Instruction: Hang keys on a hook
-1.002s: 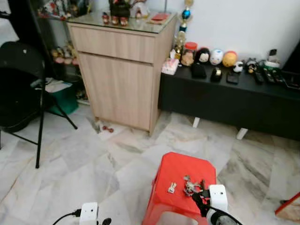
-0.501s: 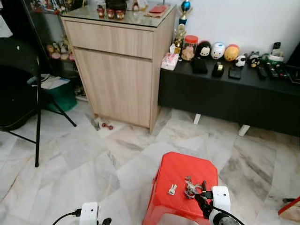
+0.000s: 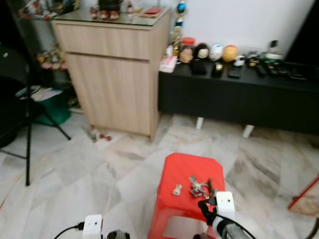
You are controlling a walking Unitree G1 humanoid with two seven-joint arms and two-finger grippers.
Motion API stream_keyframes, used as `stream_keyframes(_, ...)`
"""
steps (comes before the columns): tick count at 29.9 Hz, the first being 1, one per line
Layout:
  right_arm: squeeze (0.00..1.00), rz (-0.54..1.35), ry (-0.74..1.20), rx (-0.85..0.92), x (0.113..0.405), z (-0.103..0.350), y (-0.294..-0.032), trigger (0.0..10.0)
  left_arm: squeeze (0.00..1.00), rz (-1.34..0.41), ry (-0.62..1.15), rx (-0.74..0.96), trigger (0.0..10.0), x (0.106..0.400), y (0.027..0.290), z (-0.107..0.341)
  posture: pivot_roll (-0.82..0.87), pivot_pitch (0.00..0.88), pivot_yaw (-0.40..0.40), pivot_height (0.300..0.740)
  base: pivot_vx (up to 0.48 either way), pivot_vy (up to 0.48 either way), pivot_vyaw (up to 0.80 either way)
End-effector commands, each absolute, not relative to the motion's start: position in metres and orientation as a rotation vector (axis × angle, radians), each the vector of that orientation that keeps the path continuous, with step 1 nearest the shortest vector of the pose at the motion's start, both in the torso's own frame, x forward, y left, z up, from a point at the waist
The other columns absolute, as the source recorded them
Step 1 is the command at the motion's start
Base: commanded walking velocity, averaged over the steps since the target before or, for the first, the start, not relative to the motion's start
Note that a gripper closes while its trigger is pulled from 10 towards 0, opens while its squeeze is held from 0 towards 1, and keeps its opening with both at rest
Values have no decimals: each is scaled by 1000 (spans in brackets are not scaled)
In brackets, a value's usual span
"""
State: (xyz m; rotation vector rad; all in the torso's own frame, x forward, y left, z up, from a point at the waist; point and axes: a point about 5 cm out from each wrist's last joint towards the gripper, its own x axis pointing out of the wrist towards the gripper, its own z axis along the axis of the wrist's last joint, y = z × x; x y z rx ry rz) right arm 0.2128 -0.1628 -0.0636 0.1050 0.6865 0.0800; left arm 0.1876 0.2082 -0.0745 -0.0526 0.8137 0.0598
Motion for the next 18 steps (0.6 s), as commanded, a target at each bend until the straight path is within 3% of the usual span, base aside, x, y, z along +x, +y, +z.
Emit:
stream_keyframes(1, 0, 115, 661, 98, 220, -59, -159, 10000, 0, 61, 902, -61, 10000, 166, 207, -86, 14, 0, -54, 633, 0, 0, 0)
stream_keyframes(5, 0, 113, 673, 96, 213, -63, -158, 10000, 0, 62, 902, -63, 10000, 166, 208, -86, 14, 0, -55, 633, 0, 0, 516)
stream_keyframes(10, 0, 79, 707, 109, 191, -73, -174, 10000, 0, 65, 906, -61, 10000, 164, 211, -86, 12, 0, -53, 633, 0, 0, 615)
stream_keyframes(18, 0, 70, 690, 109, 192, -70, -187, 10000, 0, 74, 911, -62, 10000, 162, 215, -86, 15, 0, -55, 633, 0, 0, 52)
